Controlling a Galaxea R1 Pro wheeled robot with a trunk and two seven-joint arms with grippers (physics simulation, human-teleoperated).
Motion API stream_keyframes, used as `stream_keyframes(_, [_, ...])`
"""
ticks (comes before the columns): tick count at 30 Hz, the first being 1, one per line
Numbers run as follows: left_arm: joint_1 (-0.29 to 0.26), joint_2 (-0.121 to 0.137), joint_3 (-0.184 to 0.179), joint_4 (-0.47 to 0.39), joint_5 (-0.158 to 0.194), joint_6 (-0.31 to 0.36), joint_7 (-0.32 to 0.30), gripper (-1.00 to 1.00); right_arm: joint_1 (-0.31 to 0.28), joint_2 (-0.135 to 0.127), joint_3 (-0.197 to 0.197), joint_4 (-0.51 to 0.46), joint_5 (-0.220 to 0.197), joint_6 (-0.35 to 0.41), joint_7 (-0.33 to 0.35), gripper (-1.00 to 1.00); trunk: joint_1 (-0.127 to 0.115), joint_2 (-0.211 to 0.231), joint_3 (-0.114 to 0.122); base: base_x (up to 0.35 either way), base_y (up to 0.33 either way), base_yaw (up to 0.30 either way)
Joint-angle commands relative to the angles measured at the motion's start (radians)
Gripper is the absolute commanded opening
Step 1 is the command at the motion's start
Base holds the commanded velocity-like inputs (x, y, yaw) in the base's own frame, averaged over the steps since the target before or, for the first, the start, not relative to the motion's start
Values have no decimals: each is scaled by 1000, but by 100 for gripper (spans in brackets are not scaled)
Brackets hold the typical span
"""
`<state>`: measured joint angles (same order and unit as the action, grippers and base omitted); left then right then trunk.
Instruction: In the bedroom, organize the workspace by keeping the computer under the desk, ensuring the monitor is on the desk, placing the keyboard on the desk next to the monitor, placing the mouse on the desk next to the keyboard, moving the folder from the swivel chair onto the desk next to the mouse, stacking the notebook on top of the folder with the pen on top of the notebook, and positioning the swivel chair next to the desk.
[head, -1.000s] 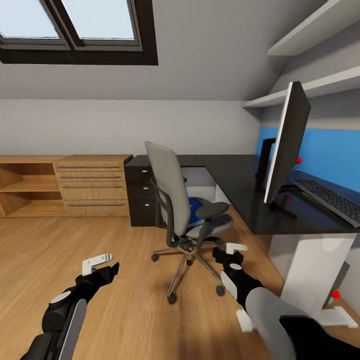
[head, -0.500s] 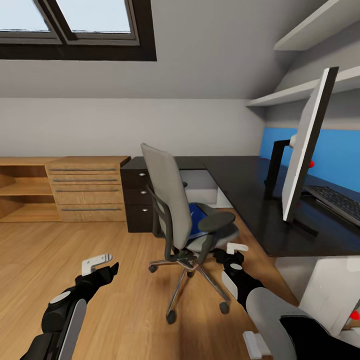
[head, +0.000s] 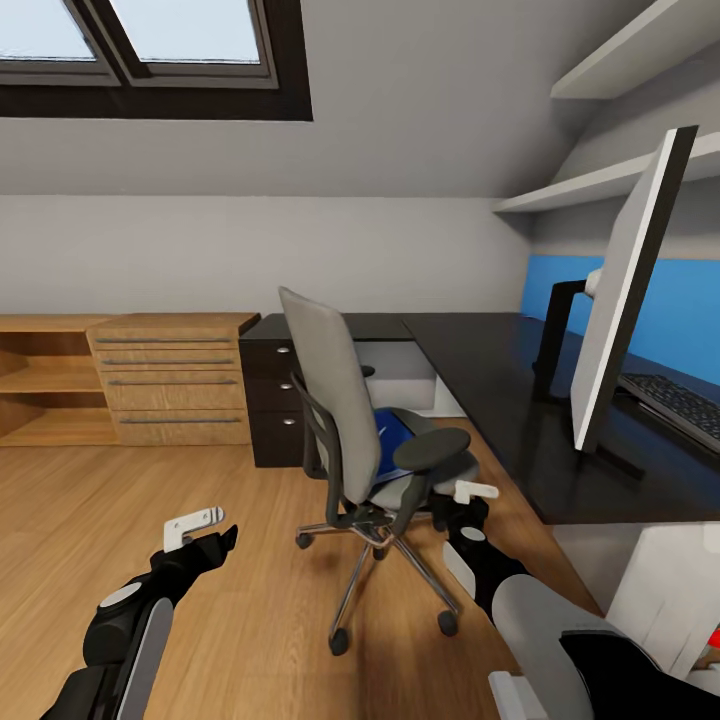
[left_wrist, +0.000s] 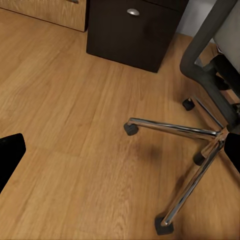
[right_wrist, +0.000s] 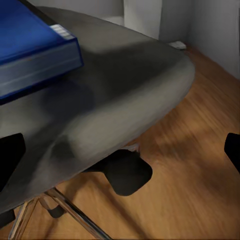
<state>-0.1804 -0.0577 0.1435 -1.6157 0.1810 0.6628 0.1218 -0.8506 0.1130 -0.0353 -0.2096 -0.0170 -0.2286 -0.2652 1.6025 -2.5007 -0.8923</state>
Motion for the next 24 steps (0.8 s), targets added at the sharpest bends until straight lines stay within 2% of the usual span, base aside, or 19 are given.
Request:
stream_keyframes(1, [-1,-1,1,-1,11,5,7,100,-1,1,-3,1,-2,-9,0,100,0,0,-1,0,0,0])
stream_keyframes(10, [-1,-1,1,0,11,5,7,100,-1,1,-3,0,-2,-21,0,100,0,0,-1,0,0,0])
stream_keyframes(14, [-1,-1,1,0,11,5,7,100,-1,3,-2,2,-1,-81,0,100,0,0,-1,0,0,21])
stream_keyframes(24, [-1,-1,1,1,11,5,7,100,0,7,-1,2,-1,-93,0,100,0,0,-1,0,0,248])
